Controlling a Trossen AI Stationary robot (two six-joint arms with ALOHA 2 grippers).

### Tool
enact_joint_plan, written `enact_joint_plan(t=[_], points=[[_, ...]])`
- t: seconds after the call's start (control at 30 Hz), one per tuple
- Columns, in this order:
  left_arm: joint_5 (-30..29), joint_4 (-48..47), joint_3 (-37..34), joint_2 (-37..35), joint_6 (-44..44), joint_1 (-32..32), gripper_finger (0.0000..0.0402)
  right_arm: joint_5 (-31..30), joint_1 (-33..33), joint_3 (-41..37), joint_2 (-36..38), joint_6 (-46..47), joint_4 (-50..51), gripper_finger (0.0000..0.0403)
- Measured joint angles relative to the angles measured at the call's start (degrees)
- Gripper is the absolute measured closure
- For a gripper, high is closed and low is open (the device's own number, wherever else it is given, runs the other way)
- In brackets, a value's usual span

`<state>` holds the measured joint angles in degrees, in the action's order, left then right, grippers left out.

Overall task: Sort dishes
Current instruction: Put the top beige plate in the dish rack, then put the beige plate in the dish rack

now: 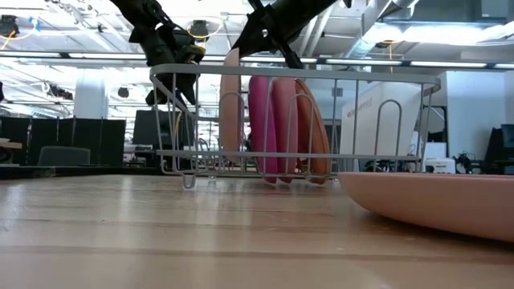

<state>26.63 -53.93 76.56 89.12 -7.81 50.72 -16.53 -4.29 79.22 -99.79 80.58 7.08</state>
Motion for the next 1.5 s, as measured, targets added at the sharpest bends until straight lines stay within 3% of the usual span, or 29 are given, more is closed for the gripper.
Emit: enact_joint_plan(t=[0.23, 0.6, 1.23, 1.5], points=[[0.00, 1.20, 0.06, 0.00, -0.45, 0.00, 0.0269, 0.02, 0.30, 0.00, 0.00, -0.11, 1.60, 0.0395], [0.00, 1.20, 0.06, 0.00, -0.42, -0.02, 0.0269, 0.01, 0.48, -0.02, -0.02, -0.41, 2.63, 0.0345], [-0.02, 1.12, 0.06, 0.00, -0.37, -0.02, 0.0269, 0.40, 0.55, -0.02, 0.03, -1.38, 2.36, 0.0341], [-0.49, 0.47, 0.06, -1.21, -0.24, 1.26, 0.0269, 3.52, 0.45, -0.04, 3.79, 2.30, 4.38, 0.0340]])
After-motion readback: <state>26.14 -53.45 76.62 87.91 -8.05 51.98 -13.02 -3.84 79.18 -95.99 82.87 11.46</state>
